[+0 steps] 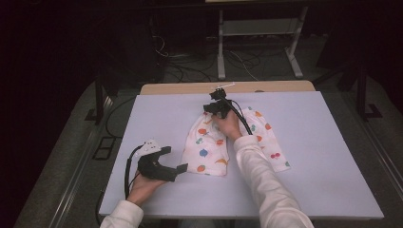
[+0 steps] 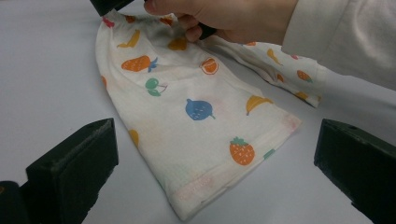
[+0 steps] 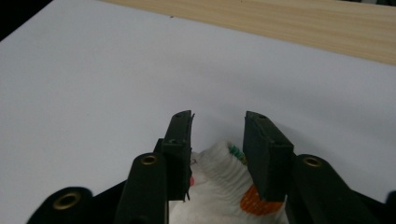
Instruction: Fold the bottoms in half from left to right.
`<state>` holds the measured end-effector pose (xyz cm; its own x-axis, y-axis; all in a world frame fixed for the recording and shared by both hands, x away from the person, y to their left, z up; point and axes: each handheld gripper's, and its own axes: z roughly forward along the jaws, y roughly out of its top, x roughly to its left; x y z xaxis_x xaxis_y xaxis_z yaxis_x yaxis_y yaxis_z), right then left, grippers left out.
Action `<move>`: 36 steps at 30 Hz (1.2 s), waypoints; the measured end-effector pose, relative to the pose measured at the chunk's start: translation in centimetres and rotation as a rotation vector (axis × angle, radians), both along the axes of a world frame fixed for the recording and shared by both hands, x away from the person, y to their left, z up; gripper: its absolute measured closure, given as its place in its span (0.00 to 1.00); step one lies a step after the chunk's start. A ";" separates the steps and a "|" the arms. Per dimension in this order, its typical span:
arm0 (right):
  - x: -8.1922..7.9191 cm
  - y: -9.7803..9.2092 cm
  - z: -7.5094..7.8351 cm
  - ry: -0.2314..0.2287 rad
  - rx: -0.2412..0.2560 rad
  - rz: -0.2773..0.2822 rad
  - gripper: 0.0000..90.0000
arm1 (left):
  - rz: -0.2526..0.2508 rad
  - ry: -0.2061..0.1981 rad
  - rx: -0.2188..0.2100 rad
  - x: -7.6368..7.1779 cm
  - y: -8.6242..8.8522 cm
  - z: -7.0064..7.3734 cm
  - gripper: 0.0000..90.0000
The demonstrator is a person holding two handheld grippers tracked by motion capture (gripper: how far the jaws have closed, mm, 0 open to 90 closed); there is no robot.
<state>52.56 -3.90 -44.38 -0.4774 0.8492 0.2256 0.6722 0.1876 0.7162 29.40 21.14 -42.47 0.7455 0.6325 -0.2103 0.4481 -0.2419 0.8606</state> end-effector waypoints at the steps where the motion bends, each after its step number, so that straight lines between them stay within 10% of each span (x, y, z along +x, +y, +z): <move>1: 0.0 0.0 -0.1 0.005 -0.005 0.002 0.71 | 0.001 0.000 0.000 0.0 0.0 0.0 0.00; 15: -0.2 0.3 -0.2 0.021 -0.069 0.025 0.94 | 0.002 -0.001 0.000 0.0 0.0 0.0 0.00; 36: -1.1 -0.3 1.7 -0.003 -0.030 0.037 0.95 | 0.054 0.034 0.003 0.3 0.5 0.3 0.00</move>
